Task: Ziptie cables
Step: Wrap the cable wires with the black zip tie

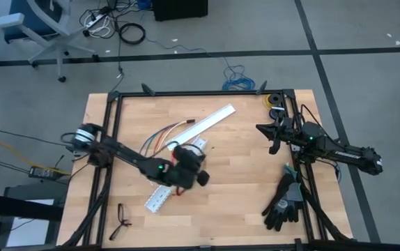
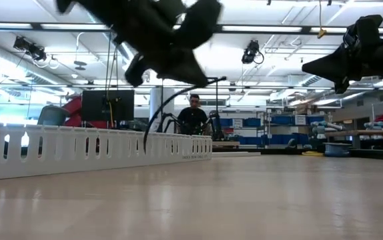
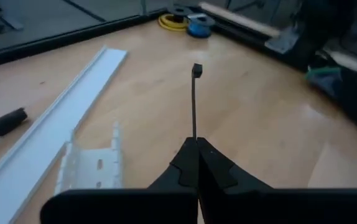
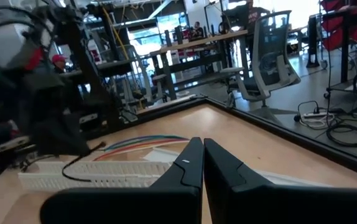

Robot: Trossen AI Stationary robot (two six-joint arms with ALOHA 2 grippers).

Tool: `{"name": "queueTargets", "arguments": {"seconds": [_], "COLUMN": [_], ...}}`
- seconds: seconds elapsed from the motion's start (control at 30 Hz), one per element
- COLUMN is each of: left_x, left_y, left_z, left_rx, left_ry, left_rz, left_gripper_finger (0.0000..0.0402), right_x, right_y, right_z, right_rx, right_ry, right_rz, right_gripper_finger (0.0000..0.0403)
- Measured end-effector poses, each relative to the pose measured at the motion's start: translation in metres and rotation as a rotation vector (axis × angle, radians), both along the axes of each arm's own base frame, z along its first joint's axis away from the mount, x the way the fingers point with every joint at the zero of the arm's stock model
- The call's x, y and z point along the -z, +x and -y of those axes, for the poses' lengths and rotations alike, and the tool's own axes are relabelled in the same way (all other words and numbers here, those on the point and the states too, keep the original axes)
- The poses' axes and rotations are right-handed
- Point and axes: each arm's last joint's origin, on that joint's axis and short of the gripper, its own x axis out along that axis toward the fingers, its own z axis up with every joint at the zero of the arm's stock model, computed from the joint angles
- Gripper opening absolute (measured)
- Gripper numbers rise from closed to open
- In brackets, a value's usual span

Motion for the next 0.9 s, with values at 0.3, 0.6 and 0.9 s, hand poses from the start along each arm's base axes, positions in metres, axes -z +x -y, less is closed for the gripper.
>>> {"name": "queueTargets", "arguments": {"seconds": [0.3,0.6,0.9], "left_x": [0.011,0.032,0.030], "left_y": [-0.053,-0.081,-0.100], "left_z": [-0.037,-0.072,-0.089], "left_rx": [-0.027,-0.059,-0.011], "left_ry": [-0.055,-0.125,-0.149], "left_rz": [0.289,0.445,0.621], "left_gripper_finger": [0.0000,0.0000,0.0000], "right_x": [0.000,0.000,0.000], "right_y": [0.000,0.000,0.000], "right_z": [0.000,0.000,0.000], "right_rx": [0.000,0.000,0.000], "right_ry": [0.000,-0.001,0.000], "right_rz": [0.001,0.001,0.001], "right_gripper_finger": [0.0004,0.0004,0.0004]}}
